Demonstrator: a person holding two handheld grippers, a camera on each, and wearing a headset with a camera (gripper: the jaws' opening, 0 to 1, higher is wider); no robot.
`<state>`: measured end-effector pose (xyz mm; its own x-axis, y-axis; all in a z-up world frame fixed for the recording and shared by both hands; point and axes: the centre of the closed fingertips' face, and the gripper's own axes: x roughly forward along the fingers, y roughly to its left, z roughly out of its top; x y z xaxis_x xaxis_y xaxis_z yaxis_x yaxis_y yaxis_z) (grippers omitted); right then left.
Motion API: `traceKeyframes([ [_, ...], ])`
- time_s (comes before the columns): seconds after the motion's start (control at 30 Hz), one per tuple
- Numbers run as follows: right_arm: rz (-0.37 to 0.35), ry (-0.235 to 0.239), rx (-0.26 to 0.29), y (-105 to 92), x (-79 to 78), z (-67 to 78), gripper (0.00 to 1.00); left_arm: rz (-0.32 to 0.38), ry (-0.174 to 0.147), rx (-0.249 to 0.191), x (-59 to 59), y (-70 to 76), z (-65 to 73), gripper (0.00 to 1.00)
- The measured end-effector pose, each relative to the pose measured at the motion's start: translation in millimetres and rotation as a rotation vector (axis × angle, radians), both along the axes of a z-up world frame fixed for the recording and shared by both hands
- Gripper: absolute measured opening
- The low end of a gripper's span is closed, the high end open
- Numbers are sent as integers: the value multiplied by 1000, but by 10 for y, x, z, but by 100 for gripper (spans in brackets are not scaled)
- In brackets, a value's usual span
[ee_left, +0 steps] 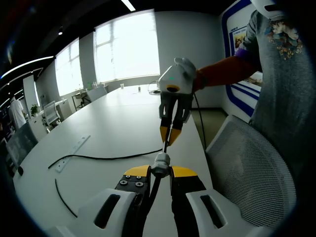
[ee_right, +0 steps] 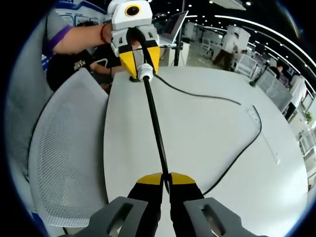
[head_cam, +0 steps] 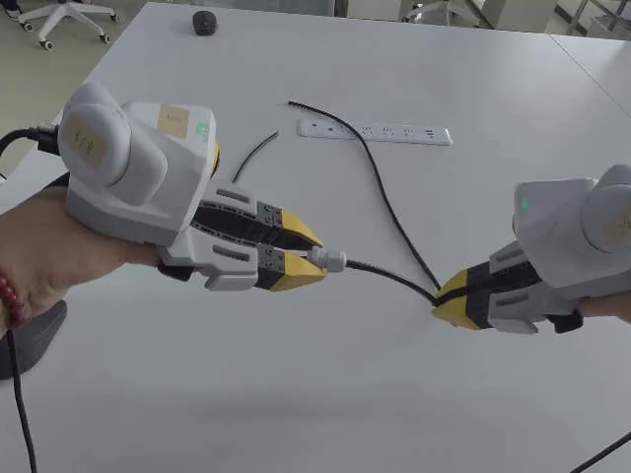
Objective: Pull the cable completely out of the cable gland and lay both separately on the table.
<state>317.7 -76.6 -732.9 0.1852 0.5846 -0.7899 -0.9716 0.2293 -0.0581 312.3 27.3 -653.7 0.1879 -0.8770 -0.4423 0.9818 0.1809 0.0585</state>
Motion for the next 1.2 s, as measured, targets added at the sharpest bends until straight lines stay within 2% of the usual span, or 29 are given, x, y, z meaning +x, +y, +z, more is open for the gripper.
traceKeyframes([
  [0.3,-33,8,-100,-282,82,-198,0,-22,-12,-2,-10,-12,43,16],
  [0.57,-45,20,-98,-318,99,-235,0,-30,-7,2,-15,-22,24,16],
  [0.67,-37,9,-152,-400,114,-329,0,-26,-10,1,-6,-7,40,16],
  [0.87,-49,7,-164,-466,136,-403,0,-16,-4,-1,10,8,43,16],
  [1.0,-43,-2,-180,-497,129,-446,0,-17,-1,20,-2,-25,-25,16],
  [1.2,-62,-6,-148,-530,138,-437,0,-4,4,4,24,-62,1,16],
])
